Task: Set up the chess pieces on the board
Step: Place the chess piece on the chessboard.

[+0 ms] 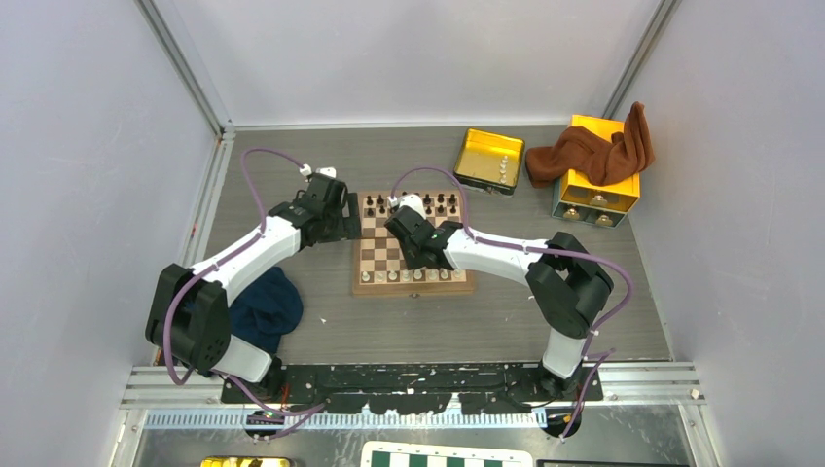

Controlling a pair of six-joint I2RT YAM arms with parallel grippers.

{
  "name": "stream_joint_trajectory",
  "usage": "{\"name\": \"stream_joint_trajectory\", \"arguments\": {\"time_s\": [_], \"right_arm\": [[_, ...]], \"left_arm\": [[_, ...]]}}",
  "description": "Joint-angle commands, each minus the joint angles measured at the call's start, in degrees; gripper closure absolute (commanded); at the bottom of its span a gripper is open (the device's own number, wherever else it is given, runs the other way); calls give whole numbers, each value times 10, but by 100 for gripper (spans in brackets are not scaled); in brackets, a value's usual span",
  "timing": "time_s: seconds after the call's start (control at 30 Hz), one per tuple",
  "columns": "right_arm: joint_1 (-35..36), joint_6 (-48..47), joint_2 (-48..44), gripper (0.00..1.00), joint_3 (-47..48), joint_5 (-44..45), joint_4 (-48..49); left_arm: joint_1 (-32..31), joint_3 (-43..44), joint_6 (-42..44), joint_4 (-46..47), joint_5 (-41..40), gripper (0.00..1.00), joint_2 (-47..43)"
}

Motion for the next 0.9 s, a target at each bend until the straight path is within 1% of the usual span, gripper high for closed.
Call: {"name": "stream_joint_trajectory", "arguments": {"time_s": [0.0, 0.13, 0.27, 0.43, 0.47, 0.6, 0.63, 0.87], "right_arm": [[3, -7, -7, 69, 28, 16, 4], [3, -18, -15, 69, 44, 20, -4], [3, -31, -27, 69, 83, 30, -30], [-8, -61, -29, 67, 164, 63, -61], [-15, -65, -25, 65, 182, 68, -68], [-63, -74, -5, 57, 245, 78, -79], [-84, -75, 2, 54, 261, 78, -83], [-202, -83, 65, 43, 339, 88, -81]], "left_arm": [[3, 28, -1, 22, 3, 4, 1], [3, 33, 1, 20, 1, 4, 2], [3, 41, 3, 17, -3, 4, 1], [3, 52, 6, 13, -9, 4, -1], [3, 53, 7, 13, -9, 4, -2], [3, 54, 8, 10, -11, 3, -5], [3, 53, 7, 10, -11, 3, -6], [3, 46, 7, 6, -9, 2, -14]]}}
